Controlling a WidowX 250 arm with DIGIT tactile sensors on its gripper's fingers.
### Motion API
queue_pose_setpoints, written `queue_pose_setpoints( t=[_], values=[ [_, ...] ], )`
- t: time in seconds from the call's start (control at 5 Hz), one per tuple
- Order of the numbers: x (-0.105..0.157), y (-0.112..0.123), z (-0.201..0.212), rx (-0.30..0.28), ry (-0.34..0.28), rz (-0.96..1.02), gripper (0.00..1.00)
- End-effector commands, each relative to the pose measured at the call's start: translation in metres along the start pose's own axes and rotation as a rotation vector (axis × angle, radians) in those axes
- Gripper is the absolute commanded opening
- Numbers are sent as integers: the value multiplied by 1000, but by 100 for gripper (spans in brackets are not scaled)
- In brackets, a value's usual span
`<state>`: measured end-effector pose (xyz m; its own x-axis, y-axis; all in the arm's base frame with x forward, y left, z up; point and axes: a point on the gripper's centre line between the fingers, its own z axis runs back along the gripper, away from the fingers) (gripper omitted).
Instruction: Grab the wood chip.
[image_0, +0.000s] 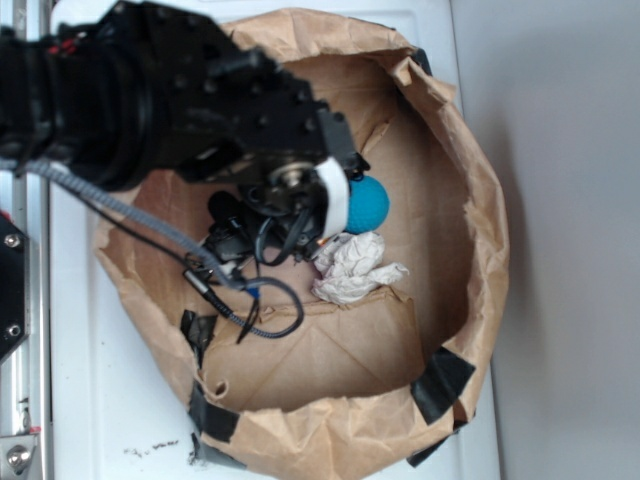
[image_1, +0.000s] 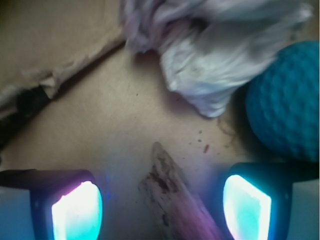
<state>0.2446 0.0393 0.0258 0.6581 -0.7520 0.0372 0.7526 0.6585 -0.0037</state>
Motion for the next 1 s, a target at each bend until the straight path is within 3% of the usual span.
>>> queue_pose_setpoints(
  t=[0.0, 0.4, 0.6, 0.8],
  values=[
    [5, 7, -8, 92, -16, 14, 100],
    [6, 27, -20, 111, 19, 43, 100],
    [3, 28, -22, 124, 15, 50, 0],
    [5, 27, -19, 122, 6, 39, 0]
  ],
)
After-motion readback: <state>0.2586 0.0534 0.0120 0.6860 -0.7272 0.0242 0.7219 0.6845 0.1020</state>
